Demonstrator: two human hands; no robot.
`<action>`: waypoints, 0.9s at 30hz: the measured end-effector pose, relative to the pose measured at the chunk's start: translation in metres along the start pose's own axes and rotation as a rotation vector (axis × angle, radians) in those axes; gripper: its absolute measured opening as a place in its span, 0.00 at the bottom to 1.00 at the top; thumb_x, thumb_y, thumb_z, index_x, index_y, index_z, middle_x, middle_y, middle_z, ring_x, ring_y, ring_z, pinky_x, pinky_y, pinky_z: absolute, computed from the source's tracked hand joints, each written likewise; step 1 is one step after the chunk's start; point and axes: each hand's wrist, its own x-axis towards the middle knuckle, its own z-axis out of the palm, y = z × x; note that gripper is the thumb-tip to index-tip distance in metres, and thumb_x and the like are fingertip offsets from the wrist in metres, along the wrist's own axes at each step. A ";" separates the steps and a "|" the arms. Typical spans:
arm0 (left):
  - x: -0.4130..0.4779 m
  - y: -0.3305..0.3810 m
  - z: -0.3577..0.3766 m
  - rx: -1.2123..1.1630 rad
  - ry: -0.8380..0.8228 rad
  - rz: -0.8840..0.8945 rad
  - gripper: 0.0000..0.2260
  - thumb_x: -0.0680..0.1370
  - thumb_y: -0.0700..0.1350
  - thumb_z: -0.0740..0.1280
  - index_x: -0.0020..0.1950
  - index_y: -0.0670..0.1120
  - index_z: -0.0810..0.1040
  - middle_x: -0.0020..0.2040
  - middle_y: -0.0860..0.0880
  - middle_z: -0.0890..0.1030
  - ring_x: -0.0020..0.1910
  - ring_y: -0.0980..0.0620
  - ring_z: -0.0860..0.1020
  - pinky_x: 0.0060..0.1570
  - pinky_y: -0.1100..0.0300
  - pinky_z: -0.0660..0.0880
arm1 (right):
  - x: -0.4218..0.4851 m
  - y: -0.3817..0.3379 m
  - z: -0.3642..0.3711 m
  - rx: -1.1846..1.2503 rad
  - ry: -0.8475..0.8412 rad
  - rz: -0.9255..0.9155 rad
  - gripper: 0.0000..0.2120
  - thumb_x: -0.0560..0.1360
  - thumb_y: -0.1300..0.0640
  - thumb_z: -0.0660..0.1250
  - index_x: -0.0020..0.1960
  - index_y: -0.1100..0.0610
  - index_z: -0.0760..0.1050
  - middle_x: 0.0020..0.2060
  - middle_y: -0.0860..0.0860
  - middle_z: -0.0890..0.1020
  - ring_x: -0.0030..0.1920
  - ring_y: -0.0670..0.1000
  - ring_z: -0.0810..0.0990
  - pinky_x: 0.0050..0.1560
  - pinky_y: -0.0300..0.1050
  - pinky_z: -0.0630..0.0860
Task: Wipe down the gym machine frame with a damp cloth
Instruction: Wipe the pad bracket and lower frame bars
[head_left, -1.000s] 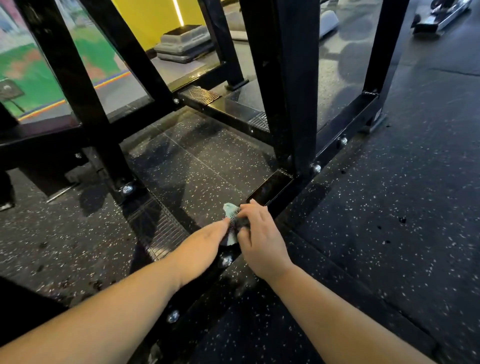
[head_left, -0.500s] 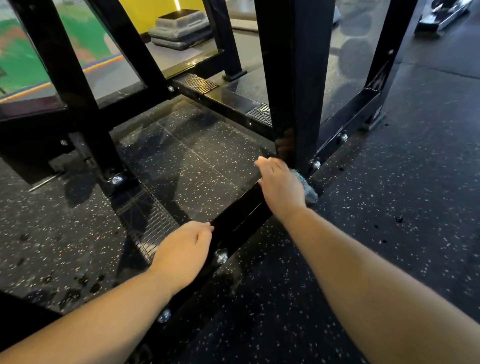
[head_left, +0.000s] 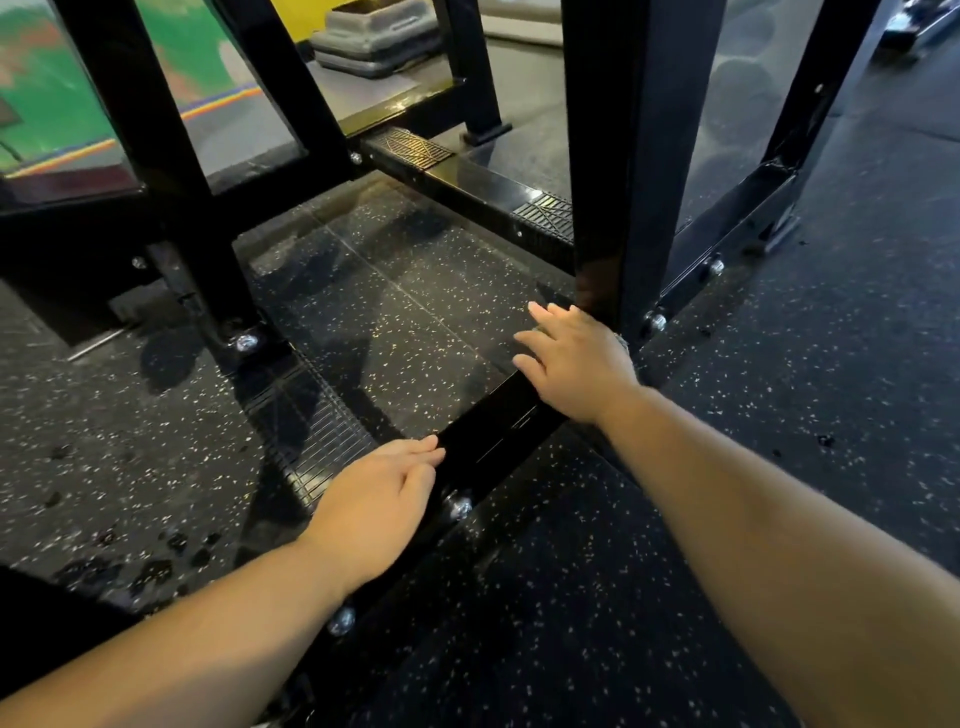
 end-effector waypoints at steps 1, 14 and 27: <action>0.000 0.000 -0.001 0.000 -0.006 -0.001 0.18 0.82 0.44 0.51 0.68 0.54 0.72 0.70 0.62 0.67 0.69 0.64 0.62 0.64 0.72 0.54 | -0.001 -0.011 0.002 0.035 0.013 0.059 0.24 0.82 0.43 0.49 0.72 0.51 0.68 0.76 0.54 0.60 0.75 0.54 0.57 0.74 0.51 0.53; -0.003 0.009 -0.003 -0.004 -0.011 -0.077 0.19 0.82 0.45 0.50 0.67 0.52 0.74 0.69 0.61 0.69 0.67 0.62 0.64 0.57 0.72 0.57 | -0.011 -0.023 0.020 0.230 0.152 0.257 0.21 0.81 0.45 0.53 0.72 0.51 0.66 0.77 0.51 0.57 0.77 0.52 0.49 0.75 0.50 0.40; 0.050 0.083 0.014 -0.077 -0.249 -0.354 0.24 0.83 0.52 0.47 0.76 0.42 0.58 0.75 0.38 0.56 0.74 0.37 0.54 0.72 0.44 0.53 | -0.016 -0.050 0.038 1.744 0.600 0.872 0.28 0.84 0.51 0.47 0.77 0.48 0.34 0.78 0.45 0.40 0.77 0.49 0.40 0.77 0.54 0.42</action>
